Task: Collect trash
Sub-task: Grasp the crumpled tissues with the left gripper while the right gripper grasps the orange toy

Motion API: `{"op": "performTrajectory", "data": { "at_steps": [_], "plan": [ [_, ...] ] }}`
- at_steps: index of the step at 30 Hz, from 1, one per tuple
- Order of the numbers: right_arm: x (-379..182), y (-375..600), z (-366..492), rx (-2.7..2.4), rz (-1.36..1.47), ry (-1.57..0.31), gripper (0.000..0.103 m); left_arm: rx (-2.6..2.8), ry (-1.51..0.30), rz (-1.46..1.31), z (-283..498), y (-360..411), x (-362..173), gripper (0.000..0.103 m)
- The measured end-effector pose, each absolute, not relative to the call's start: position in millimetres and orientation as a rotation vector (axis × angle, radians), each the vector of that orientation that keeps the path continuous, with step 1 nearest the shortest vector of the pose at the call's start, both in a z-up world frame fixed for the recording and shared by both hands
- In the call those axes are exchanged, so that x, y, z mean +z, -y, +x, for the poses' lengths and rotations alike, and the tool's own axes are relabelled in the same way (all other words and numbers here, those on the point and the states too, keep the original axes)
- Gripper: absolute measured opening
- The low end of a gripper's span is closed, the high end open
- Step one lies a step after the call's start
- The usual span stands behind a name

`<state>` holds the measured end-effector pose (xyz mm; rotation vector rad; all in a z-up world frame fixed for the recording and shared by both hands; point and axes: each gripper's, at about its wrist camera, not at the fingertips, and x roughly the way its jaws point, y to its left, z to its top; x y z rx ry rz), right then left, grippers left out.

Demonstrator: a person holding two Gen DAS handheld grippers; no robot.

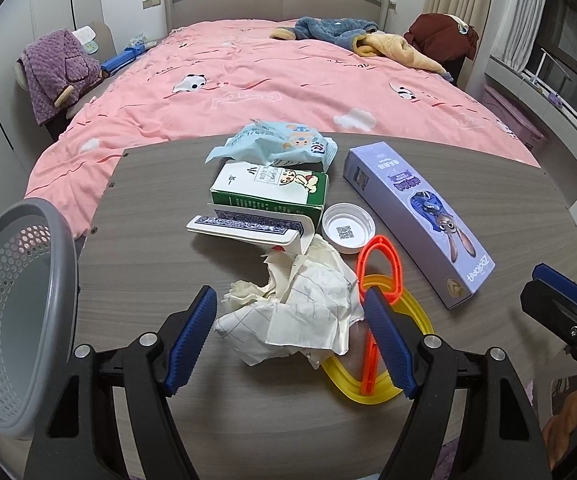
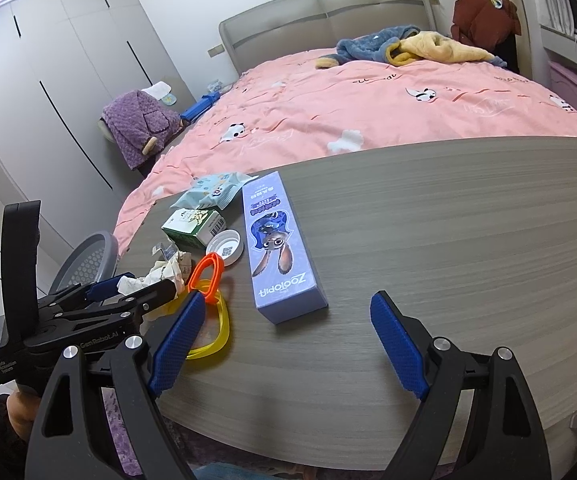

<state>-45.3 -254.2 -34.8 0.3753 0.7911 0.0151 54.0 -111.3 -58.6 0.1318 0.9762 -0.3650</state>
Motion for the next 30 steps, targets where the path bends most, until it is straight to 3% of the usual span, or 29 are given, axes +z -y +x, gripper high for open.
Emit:
{"op": "performTrajectory", "data": {
  "at_steps": [2, 5, 30],
  "plan": [
    [-35, 253, -44, 0.014, 0.372, -0.793, 0.083, -0.369, -0.981, 0.123, 54, 110, -59, 0.061],
    [-34, 250, -45, 0.013, 0.368, -0.793, 0.083, -0.374, -0.980, 0.113, 53, 107, -58, 0.058],
    [-38, 184, -20, 0.065, 0.236, -0.844, 0.083, -0.405, -0.903, -0.046, 25, 34, -24, 0.058]
  ]
}}
